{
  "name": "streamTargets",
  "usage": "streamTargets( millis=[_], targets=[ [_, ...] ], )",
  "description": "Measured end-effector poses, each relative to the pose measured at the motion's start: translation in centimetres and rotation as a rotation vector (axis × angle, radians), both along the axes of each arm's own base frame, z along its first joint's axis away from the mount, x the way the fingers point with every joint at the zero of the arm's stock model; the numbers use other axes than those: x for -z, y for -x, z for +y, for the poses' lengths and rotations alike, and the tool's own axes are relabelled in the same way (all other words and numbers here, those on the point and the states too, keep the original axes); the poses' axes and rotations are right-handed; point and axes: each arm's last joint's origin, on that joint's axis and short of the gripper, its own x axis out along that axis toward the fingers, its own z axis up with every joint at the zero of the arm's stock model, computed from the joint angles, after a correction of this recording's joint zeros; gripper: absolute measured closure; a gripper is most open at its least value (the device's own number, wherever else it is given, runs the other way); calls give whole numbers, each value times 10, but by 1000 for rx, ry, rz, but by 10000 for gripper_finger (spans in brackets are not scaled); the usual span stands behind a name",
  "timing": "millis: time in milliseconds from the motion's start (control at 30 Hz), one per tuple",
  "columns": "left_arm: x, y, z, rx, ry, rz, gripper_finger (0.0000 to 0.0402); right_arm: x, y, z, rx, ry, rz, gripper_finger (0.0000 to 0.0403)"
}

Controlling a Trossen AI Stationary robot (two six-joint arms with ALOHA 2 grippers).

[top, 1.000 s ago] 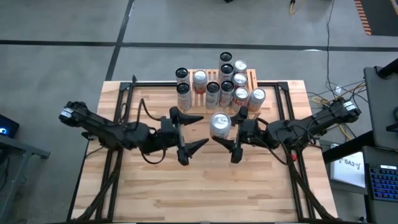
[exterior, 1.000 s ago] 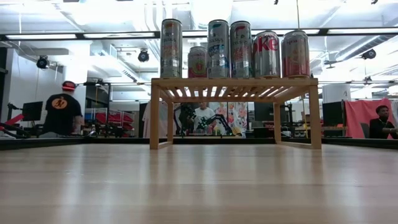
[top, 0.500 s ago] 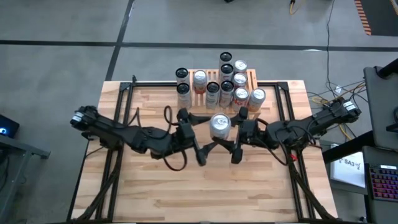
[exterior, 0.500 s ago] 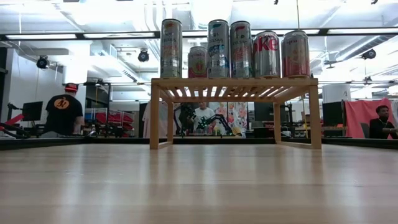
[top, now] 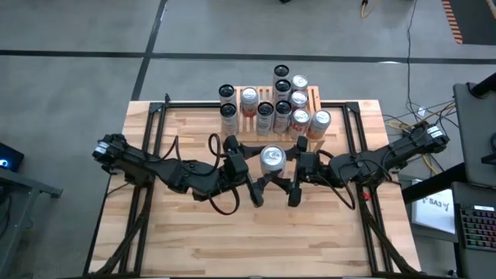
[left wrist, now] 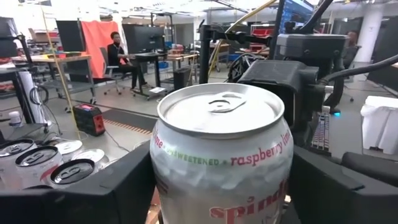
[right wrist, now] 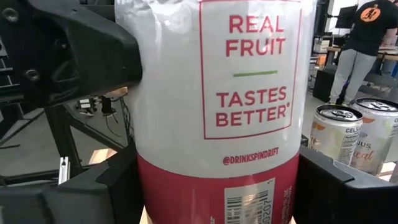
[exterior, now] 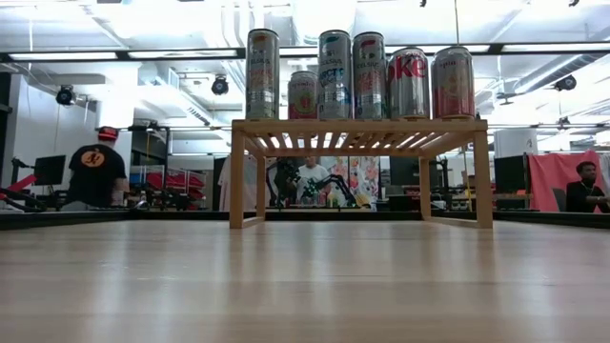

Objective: Place canned beverage on shelf
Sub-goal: Put the pink and white soda can on the shelf aligned with the other pink and white soda cans

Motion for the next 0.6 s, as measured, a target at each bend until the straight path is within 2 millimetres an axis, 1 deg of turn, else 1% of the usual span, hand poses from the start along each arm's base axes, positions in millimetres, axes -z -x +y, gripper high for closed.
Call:
streamTargets(
  millis=[33,133,167,300,367,467,600],
  targets=[
    [0,0,0,-2,3,-1,125,0,0,0,0,-1,2,123],
    [0,0,0,-9,7,-2,128,0,0,0,-2,-4,1,121],
    [0,0,0,-14,8,-3,128,0,0,0,-4,-4,1,112],
    [1,0,1,-37,12,5,128,0,0,0,1,-35,-10,49],
    [3,1,1,-44,19,18,128,-2,1,-1,15,-43,-15,33],
    [4,7,5,-76,26,62,128,-3,3,-2,28,-61,-13,30],
    [-1,23,12,-129,48,110,128,-12,14,-6,28,-102,-45,33]
  ],
)
